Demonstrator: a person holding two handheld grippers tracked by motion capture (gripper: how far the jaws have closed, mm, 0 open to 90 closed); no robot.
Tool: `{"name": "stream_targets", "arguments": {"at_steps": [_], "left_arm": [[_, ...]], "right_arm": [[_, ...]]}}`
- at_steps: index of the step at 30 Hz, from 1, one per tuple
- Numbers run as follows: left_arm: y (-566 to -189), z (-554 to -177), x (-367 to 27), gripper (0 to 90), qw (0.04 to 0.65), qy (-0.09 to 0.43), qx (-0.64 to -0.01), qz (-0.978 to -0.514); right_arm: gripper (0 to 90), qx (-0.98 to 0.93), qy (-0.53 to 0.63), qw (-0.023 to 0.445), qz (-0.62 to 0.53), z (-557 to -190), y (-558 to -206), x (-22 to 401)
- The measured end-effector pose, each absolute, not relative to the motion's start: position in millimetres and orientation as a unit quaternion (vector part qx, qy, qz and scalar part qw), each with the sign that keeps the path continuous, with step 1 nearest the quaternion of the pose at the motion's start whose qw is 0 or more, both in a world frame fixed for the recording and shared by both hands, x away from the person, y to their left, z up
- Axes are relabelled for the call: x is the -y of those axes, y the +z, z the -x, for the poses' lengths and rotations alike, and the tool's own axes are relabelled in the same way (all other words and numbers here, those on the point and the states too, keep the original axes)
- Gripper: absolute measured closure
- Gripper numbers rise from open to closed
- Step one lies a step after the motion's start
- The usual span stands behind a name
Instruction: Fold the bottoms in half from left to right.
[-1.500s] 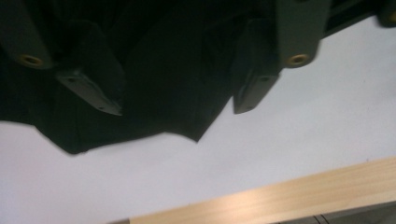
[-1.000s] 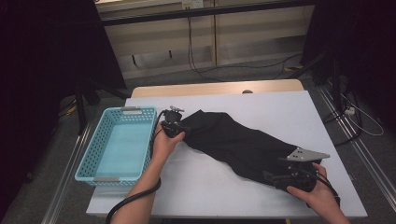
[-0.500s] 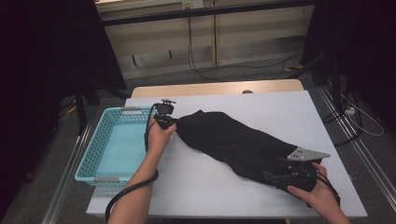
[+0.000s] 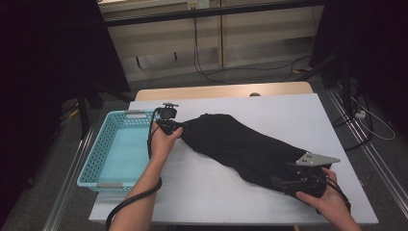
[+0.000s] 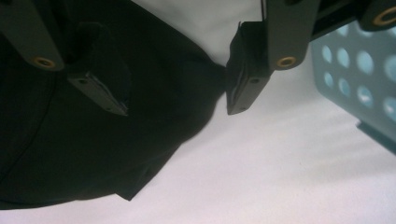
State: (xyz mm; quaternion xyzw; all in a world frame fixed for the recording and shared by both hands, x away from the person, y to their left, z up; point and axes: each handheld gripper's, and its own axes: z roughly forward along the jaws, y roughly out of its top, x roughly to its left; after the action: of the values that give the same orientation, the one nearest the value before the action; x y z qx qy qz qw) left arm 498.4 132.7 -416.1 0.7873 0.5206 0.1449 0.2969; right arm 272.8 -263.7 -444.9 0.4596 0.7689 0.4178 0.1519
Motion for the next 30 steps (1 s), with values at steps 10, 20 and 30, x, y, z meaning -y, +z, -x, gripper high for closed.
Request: {"name": "stream_targets", "arguments": {"at_steps": [10, 20, 30], "left_arm": [[-423.3, -478.2, -132.5, 30.0, 0.321, 0.136, -0.524, -0.777], [-423.8, -457.4, -129.9, 19.3, 0.339, 0.142, -0.487, -0.792], [-423.3, -452.2, -135.0, 18.3, 0.338, 0.150, -0.484, -0.793]], "right_arm": [[42.1, -0.801, 0.396, 0.160, -0.419, -268.7, -449.0, 246.9], [45.5, -0.838, 0.364, 0.159, -0.373, -272.2, -461.0, 219.3], [75.7, -0.837, 0.345, 0.179, -0.386, -277.6, -458.8, 217.0]]}}
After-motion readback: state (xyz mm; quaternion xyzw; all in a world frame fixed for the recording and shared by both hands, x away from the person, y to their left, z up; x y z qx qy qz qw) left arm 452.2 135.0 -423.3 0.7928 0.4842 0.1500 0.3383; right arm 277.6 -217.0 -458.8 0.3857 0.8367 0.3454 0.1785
